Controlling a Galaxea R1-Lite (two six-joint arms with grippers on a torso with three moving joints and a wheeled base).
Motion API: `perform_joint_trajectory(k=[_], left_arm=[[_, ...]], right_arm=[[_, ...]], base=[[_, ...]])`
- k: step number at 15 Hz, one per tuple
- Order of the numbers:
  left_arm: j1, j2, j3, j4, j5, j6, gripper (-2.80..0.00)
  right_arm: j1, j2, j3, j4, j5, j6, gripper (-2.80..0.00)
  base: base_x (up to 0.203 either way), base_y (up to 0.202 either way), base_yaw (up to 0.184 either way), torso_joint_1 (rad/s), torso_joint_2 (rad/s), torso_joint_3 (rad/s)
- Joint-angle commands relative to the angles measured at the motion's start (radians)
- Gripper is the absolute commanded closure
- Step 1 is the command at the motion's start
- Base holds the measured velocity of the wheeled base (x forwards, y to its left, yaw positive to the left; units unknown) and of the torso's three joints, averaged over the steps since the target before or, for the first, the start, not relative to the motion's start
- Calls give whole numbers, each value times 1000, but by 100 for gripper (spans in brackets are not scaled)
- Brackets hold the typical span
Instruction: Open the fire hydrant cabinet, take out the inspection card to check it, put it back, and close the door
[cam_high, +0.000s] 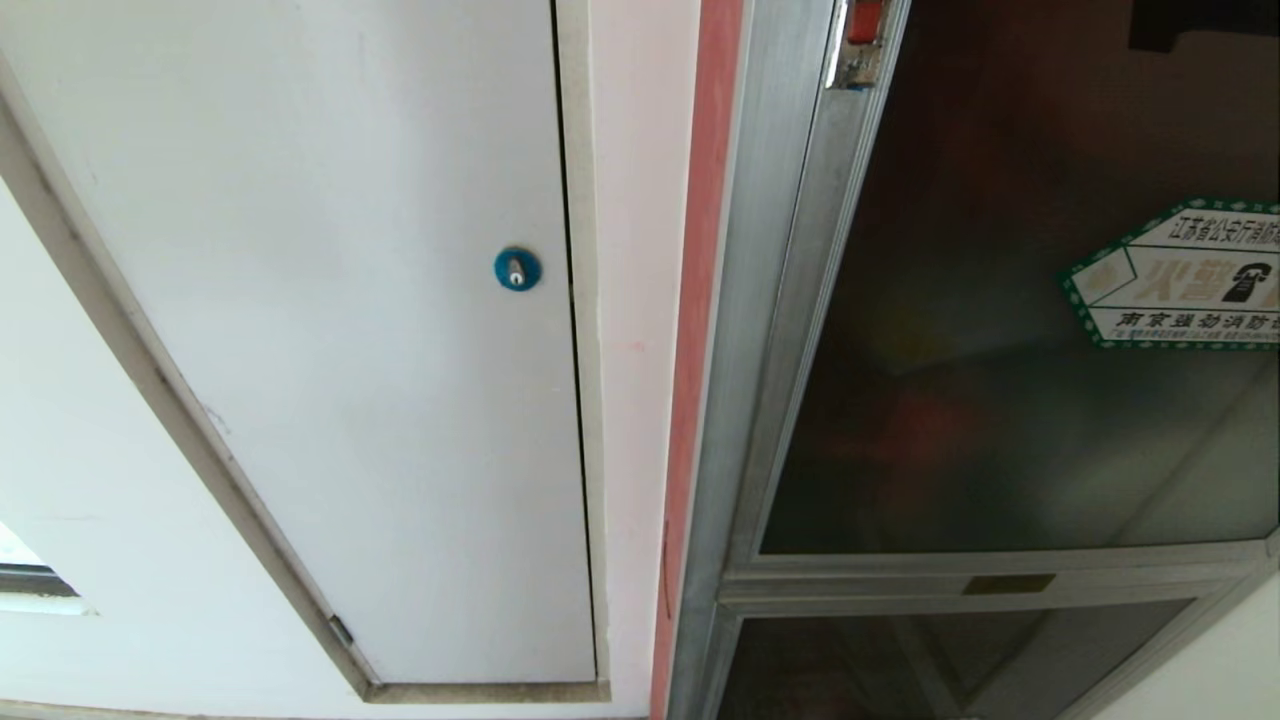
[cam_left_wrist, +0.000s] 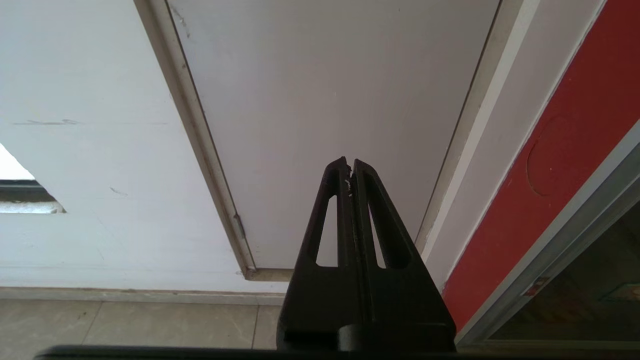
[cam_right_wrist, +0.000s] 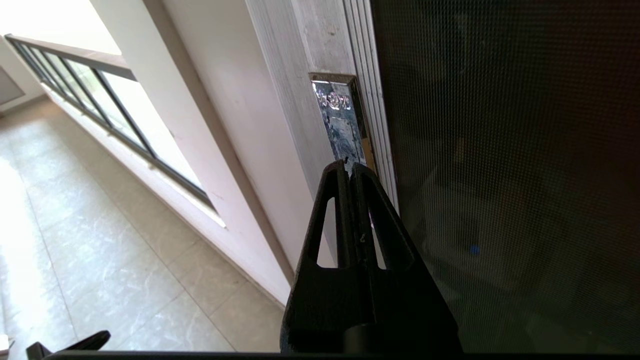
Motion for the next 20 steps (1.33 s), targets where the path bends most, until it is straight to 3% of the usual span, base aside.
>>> perform_joint_trajectory(k=[1,10,17,20], left_arm=[[0,0,2,0,-1,0,0],[0,1,1,0,0,0,0],[0,1,2,0,0,0,0],[0,1,2,0,0,0,0]], right_arm=[[2,-32,11,1,3,1,0],[1,-177,109,3,-3,2,0],[-1,-369,233,8,-123,-2,0],[-74,-453,294,8,-146,-3,0]], base=[[0,0,0,0,0,0],[0,0,0,0,0,0],[0,0,0,0,0,0],[0,0,0,0,0,0]])
